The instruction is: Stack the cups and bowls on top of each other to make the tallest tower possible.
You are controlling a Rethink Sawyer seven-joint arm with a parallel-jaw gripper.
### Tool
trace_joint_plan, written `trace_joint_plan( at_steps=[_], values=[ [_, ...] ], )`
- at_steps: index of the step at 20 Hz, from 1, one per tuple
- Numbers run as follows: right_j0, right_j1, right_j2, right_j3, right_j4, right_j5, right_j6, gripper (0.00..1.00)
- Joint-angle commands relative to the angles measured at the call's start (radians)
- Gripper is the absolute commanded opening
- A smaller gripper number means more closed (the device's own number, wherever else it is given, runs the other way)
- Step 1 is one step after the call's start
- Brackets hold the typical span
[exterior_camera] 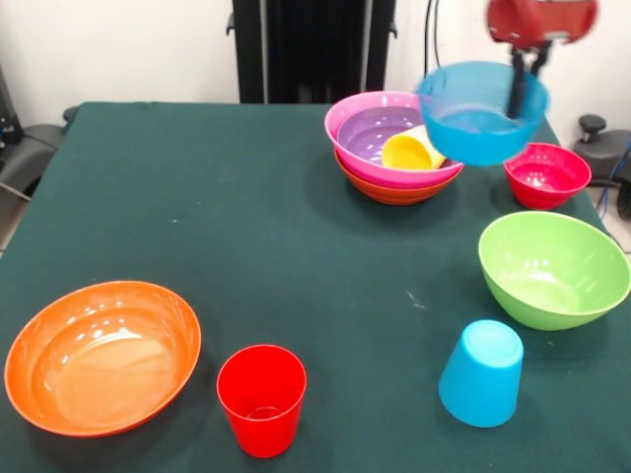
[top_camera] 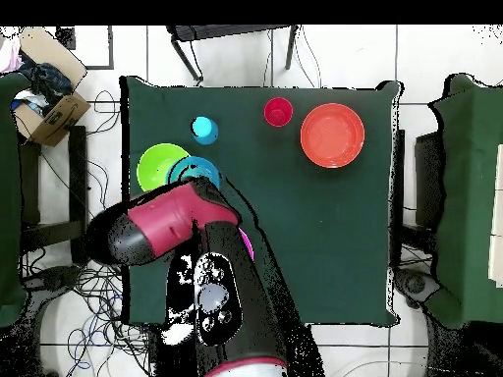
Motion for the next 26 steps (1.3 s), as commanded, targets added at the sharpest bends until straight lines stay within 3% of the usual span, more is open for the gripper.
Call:
trace_joint_plan(
  at_steps=[1,6,10,16,22,26],
  values=[
    [0.099,0.136,-0.09,-0.164,-0.023,0.01,0.232,0.0],
    [0.182,0.046,-0.145,-0.092,0.008,0.019,0.341,0.0],
    [0.239,-0.025,-0.204,-0.021,0.021,-0.052,0.439,0.0],
    [0.274,-0.105,-0.236,0.055,0.022,-0.065,0.457,0.0],
    [0.353,-0.107,-0.295,0.023,0.016,-0.038,0.534,0.0],
    [0.365,-0.03,-0.326,-0.031,0.015,-0.058,0.569,0.0]
  ],
)
